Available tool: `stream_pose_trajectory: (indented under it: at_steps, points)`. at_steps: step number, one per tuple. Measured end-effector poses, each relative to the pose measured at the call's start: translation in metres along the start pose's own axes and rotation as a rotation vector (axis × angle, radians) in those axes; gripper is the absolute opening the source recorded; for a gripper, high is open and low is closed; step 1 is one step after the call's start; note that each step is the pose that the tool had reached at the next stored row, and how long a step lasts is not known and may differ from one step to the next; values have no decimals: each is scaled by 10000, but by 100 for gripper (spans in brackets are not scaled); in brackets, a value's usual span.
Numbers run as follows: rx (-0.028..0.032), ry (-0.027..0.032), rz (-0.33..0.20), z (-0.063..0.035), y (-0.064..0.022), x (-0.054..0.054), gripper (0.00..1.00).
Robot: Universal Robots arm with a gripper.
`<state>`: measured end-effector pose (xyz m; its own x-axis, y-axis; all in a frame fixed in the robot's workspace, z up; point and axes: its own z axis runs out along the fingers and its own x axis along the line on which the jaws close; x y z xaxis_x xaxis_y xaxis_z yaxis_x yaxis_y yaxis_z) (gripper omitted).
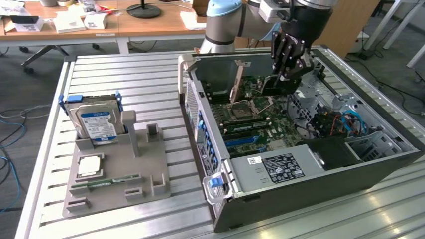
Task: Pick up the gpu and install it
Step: 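Insert the gpu into the slot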
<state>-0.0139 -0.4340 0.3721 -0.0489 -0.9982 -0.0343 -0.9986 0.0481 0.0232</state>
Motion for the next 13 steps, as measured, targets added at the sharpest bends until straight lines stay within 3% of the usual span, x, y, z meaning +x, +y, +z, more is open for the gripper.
stream_pose_trajectory:
  at_steps: [13]
  points:
    - [0, 1, 0, 236, -5, 8, 27]
